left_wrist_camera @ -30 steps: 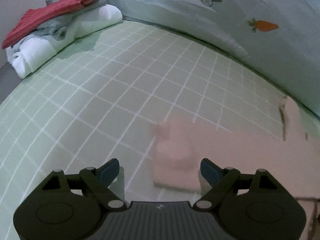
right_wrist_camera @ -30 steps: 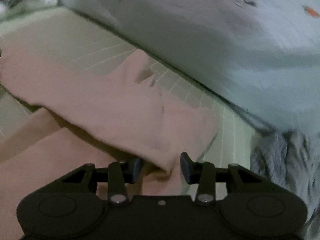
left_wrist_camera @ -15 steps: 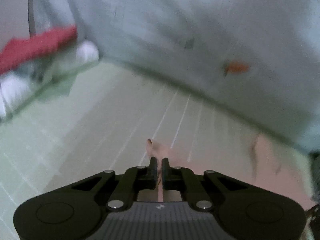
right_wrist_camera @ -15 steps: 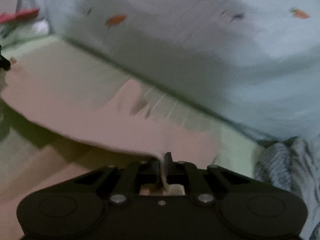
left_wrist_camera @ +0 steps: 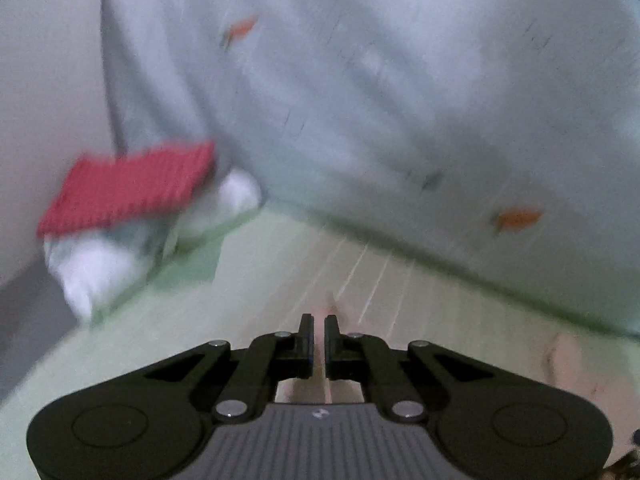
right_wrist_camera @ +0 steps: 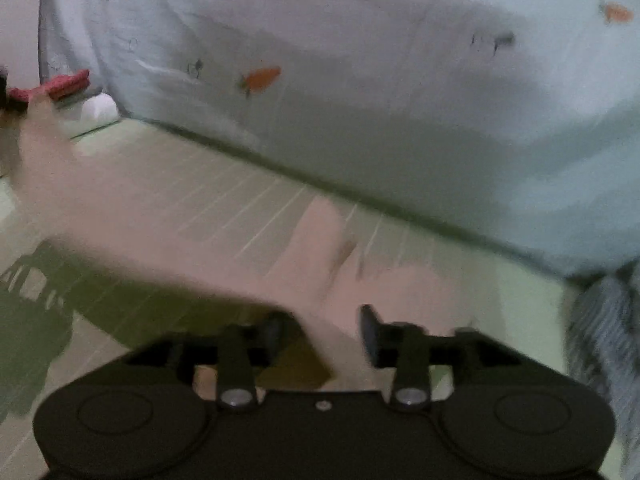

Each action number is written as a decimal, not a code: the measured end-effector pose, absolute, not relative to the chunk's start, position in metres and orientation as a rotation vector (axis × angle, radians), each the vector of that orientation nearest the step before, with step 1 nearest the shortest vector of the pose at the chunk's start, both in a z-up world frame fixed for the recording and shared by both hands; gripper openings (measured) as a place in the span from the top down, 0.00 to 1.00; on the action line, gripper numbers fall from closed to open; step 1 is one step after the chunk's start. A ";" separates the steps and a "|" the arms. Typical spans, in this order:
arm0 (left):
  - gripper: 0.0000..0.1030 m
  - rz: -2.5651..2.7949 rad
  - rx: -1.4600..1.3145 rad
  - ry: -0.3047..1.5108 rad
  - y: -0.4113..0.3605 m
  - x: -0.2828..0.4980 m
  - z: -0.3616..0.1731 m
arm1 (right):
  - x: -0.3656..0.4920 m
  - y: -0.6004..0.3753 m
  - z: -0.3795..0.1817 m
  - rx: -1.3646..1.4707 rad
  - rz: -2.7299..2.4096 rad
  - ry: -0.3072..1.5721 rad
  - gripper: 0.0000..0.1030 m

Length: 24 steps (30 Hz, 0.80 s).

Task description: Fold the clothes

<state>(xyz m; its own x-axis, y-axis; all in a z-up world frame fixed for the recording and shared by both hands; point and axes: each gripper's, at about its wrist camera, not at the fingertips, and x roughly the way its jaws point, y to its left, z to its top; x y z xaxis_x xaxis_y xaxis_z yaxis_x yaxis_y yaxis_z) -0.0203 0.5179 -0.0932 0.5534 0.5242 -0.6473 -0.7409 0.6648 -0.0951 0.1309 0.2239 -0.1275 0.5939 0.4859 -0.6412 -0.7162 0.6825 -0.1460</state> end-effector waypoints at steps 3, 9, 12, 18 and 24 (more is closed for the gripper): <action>0.95 0.784 -0.480 0.678 0.524 -0.031 -0.120 | 0.138 0.204 -0.126 -0.294 0.727 0.670 0.53; 0.94 0.800 -0.541 0.766 0.526 -0.040 -0.149 | 0.180 0.147 -0.128 0.063 0.660 0.802 0.42; 0.91 0.807 -0.578 0.798 0.527 -0.043 -0.159 | 0.202 0.130 -0.134 0.206 0.663 0.864 0.41; 0.78 0.791 -0.608 0.829 0.516 -0.048 -0.167 | 0.208 0.133 -0.135 0.119 0.689 0.916 0.35; 0.57 0.736 -0.612 0.854 0.499 -0.051 -0.165 | 0.203 0.119 -0.122 0.102 0.747 0.901 0.33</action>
<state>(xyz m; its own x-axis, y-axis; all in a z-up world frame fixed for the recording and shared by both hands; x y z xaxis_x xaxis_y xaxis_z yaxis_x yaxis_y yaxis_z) -0.0511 0.4989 -0.1652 0.4472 0.3233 -0.8340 -0.7775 0.6014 -0.1838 0.2030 0.1194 -0.1216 0.3898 0.6276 -0.6740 -0.5460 0.7468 0.3797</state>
